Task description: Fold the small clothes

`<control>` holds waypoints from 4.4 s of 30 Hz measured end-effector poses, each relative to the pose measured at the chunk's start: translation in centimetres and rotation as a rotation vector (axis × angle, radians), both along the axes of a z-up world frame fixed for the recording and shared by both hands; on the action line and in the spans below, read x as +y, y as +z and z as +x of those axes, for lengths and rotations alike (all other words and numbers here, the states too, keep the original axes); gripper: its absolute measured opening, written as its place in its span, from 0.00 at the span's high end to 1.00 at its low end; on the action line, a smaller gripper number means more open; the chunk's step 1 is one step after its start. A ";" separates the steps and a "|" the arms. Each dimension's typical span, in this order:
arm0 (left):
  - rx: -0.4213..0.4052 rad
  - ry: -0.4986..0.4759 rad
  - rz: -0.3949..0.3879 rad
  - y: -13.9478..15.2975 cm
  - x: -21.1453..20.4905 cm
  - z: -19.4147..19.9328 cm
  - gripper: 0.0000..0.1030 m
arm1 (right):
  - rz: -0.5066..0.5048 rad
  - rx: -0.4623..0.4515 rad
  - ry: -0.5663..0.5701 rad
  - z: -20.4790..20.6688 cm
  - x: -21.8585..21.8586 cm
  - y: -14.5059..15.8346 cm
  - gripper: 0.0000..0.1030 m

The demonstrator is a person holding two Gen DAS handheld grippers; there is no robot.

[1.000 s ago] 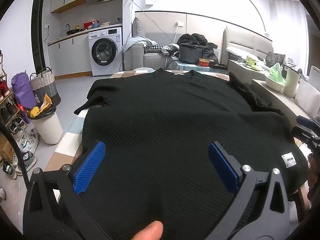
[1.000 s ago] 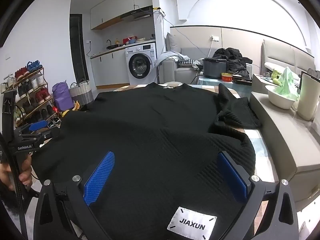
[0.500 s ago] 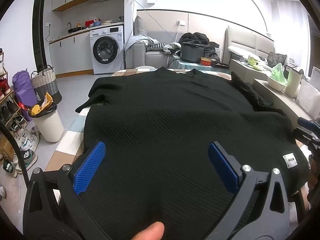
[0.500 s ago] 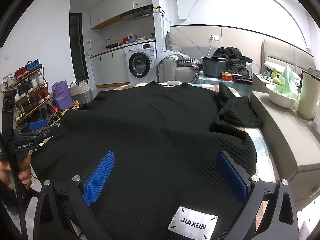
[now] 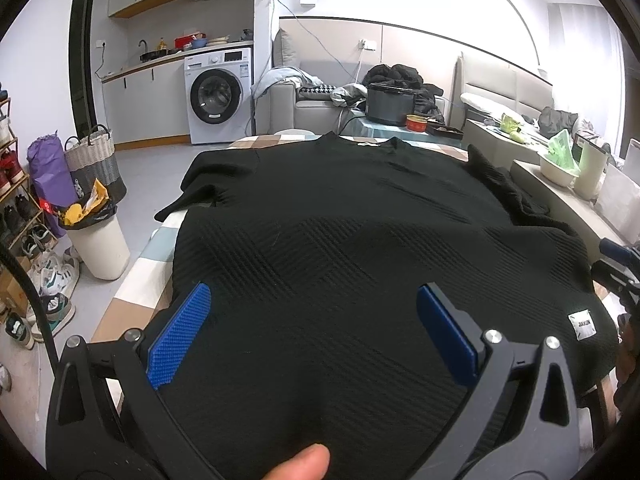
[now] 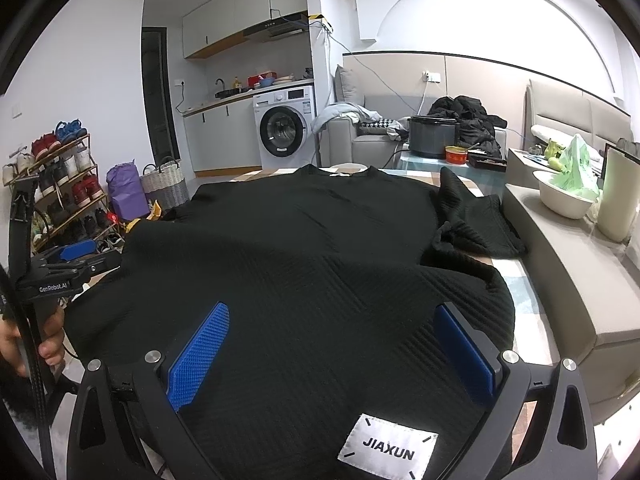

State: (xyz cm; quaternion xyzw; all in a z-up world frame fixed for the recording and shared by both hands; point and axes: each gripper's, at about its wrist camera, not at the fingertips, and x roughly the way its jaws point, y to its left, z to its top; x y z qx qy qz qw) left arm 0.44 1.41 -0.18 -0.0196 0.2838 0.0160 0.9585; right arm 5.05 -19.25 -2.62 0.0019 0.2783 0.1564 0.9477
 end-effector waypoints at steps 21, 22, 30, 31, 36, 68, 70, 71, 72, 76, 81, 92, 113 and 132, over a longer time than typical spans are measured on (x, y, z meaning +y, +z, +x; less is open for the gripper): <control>0.011 -0.002 -0.007 -0.1 0.3 0.2 0.01 | 0.001 0.001 -0.015 0.2 -0.4 -0.1 0.00; 0.012 0.000 -0.007 -0.2 0.3 0.2 0.01 | 0.003 0.000 -0.017 0.2 -0.4 -0.1 0.00; 0.016 0.000 -0.007 -0.3 0.2 0.4 0.01 | 0.004 0.005 -0.016 -0.1 -0.5 0.0 0.00; 0.016 0.001 -0.007 -0.3 0.2 0.4 0.01 | 0.005 0.005 -0.016 -0.1 -0.5 0.0 0.00; 0.017 -0.001 -0.005 -0.3 0.2 0.4 0.01 | 0.005 0.006 -0.018 0.0 -0.5 0.0 0.00; 0.042 0.044 -0.066 -0.4 2.6 3.0 0.01 | -0.119 0.106 -0.197 4.2 -2.6 1.3 0.00; 0.046 0.052 -0.060 -0.2 2.9 3.7 0.01 | -0.151 0.117 -0.208 4.9 -2.6 1.6 0.00; 0.048 0.058 -0.061 -0.1 3.2 4.1 0.01 | -0.134 0.124 -0.219 5.5 -2.8 1.9 0.00; 0.044 0.062 -0.069 0.1 3.6 4.5 0.01 | -0.113 0.121 -0.229 5.8 -3.1 2.0 0.00; 0.029 0.077 -0.096 1.2 4.9 6.0 0.01 | -0.070 0.145 -0.288 8.3 -4.1 2.6 0.00; 0.022 0.119 -0.087 2.2 6.8 8.5 0.01 | -0.049 0.205 -0.351 12.0 -5.6 2.0 0.15; 0.118 0.085 -0.094 0.4 9.5 15.9 0.68 | 0.088 0.366 -0.523 19.2 -10.2 -0.8 0.63; 0.217 0.086 -0.097 -2.9 9.6 25.7 0.68 | 0.041 0.564 -0.680 27.5 -13.2 -5.7 0.39; 0.210 0.082 -0.107 -4.1 9.1 26.4 0.68 | -0.072 0.209 -0.504 24.4 -9.2 0.8 0.95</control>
